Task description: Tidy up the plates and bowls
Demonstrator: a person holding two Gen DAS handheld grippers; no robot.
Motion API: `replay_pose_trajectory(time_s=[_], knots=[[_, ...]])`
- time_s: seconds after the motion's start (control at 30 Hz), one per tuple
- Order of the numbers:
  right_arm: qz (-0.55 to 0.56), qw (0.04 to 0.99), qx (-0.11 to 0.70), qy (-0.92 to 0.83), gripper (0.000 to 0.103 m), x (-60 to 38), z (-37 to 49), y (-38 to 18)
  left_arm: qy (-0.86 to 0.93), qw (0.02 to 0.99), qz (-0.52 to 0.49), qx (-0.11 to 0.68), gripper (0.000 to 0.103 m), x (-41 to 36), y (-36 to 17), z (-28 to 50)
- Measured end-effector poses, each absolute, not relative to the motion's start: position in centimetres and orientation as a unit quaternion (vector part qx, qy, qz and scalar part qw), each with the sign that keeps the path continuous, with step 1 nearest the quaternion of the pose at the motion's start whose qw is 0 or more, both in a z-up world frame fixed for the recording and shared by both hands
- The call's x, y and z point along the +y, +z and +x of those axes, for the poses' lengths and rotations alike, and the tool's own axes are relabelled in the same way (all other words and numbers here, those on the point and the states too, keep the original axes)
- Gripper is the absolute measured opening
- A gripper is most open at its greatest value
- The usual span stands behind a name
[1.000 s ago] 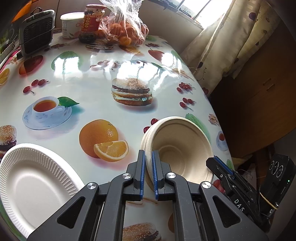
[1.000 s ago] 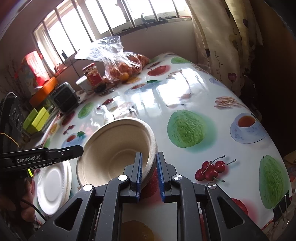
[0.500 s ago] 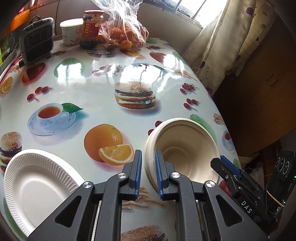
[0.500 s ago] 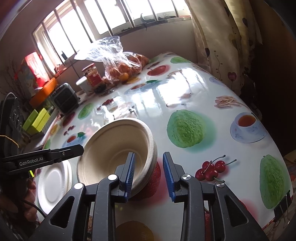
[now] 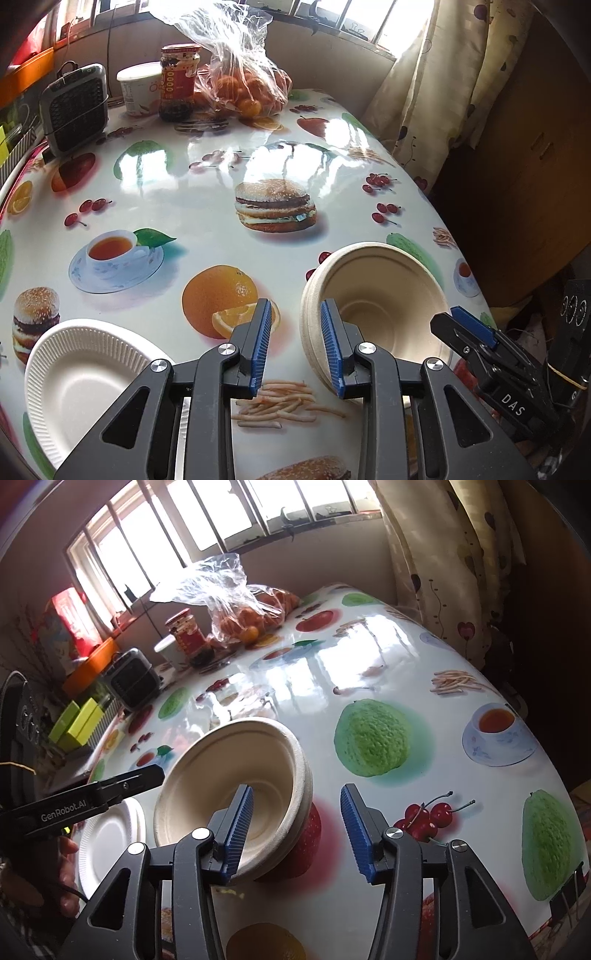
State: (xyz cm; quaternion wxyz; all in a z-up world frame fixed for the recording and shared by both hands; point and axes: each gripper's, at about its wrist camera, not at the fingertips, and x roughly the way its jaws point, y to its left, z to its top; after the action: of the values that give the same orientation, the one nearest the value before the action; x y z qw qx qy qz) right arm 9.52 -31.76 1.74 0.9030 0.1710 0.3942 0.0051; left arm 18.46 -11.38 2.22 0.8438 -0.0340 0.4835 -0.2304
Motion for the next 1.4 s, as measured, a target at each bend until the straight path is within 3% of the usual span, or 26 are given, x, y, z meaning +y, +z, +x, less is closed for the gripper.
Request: replay_pose_trajectory(time_s=[0.27,0.7,0.9,1.07,1.4], knots=[[0.171,0.902,0.395,0.018,0.053,-31.8,9.4,1.5,-0.241,0.847,-0.018,0.473,0.034,-11.5,2.1,18.4],[0.180,0.899,0.399,0.029,0.052,-31.9,9.7,1.1,-0.266,0.824,-0.053,0.497,0.034,-12.0,1.0,18.8],[0.183,0.897,0.400,0.037,0.033,-31.8,9.8,1.0,-0.266,0.822,-0.054,0.501,0.034,-12.1,1.0,18.8],[0.187,0.897,0.399,0.034,0.025,-32.0,9.8,0.9,-0.265,0.818,-0.058,0.507,0.022,-12.1,0.7,19.0],[0.187,0.897,0.399,0.035,0.023,-32.0,9.8,0.9,-0.263,0.816,-0.060,0.511,0.015,-12.2,0.6,19.0]])
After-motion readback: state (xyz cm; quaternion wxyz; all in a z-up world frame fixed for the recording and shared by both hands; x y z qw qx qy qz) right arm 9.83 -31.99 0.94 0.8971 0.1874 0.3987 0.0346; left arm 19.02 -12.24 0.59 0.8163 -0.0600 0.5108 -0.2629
